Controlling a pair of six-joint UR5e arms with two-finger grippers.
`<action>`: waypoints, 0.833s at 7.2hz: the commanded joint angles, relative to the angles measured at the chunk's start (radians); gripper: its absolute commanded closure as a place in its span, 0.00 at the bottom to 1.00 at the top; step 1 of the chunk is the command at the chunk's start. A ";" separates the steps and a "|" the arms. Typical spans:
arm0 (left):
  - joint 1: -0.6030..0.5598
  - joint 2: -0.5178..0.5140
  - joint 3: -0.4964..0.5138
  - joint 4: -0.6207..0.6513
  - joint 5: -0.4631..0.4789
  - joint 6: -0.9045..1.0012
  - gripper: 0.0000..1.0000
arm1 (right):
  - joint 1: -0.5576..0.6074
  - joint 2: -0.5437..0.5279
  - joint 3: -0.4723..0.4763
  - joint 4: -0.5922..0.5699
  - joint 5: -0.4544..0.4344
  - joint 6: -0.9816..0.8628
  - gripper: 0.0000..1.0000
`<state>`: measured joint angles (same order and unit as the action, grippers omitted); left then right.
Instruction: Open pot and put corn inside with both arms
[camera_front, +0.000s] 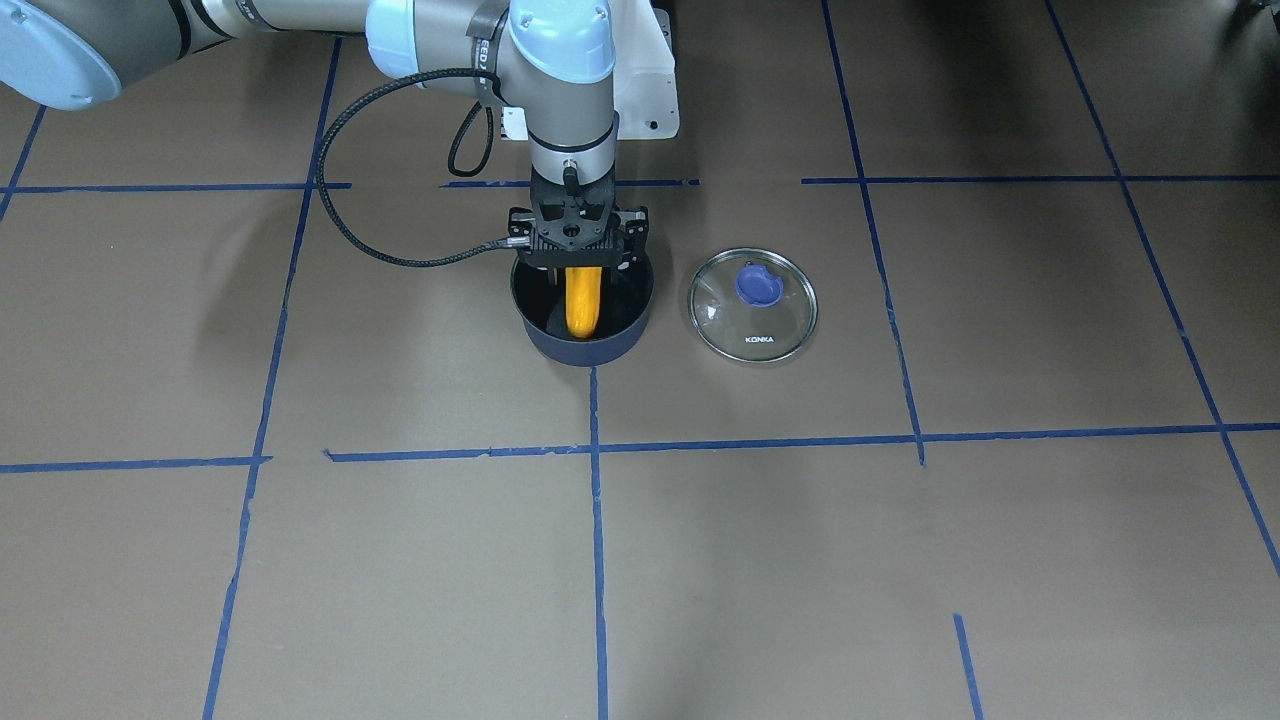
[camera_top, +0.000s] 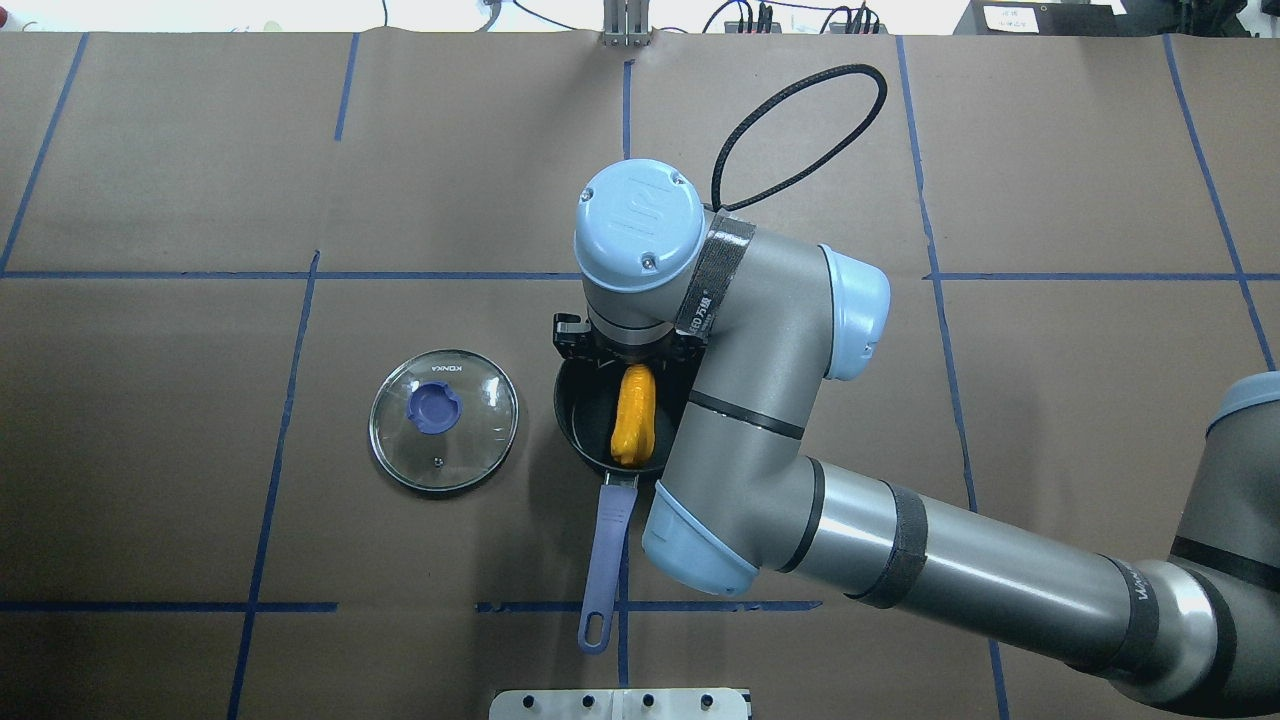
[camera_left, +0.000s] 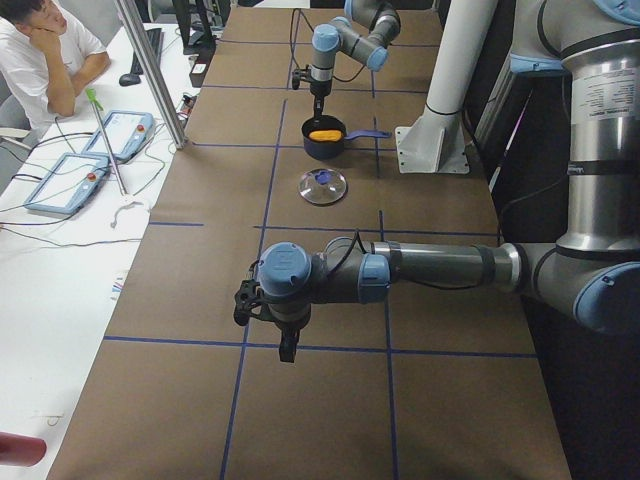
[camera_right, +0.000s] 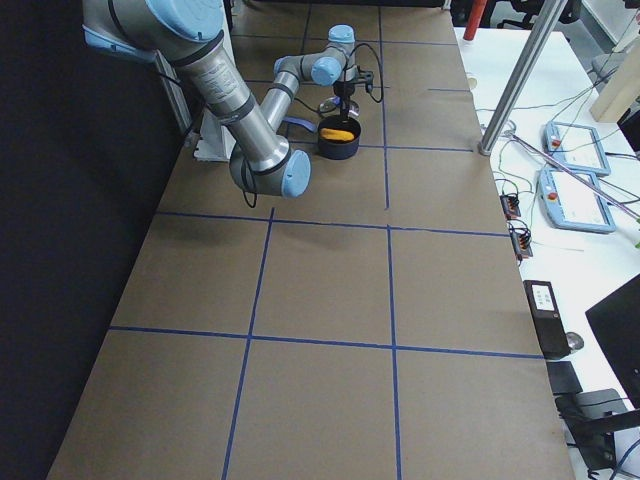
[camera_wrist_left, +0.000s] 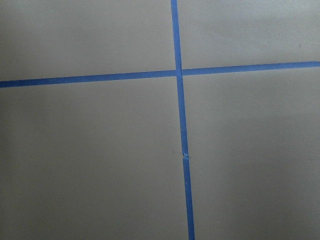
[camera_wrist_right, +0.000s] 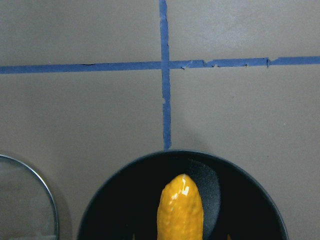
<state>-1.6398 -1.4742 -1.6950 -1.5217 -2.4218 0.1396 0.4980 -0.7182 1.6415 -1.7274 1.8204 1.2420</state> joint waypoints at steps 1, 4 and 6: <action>0.000 -0.002 0.002 -0.002 0.001 0.002 0.00 | 0.061 -0.014 0.014 -0.003 0.075 -0.048 0.00; 0.002 0.000 0.012 -0.001 0.006 0.005 0.00 | 0.404 -0.197 0.014 -0.001 0.343 -0.514 0.00; 0.005 0.040 -0.003 0.008 0.017 0.006 0.00 | 0.650 -0.378 0.012 -0.006 0.445 -0.948 0.00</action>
<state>-1.6367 -1.4647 -1.6858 -1.5158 -2.4090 0.1438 1.0031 -0.9850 1.6549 -1.7305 2.2117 0.5565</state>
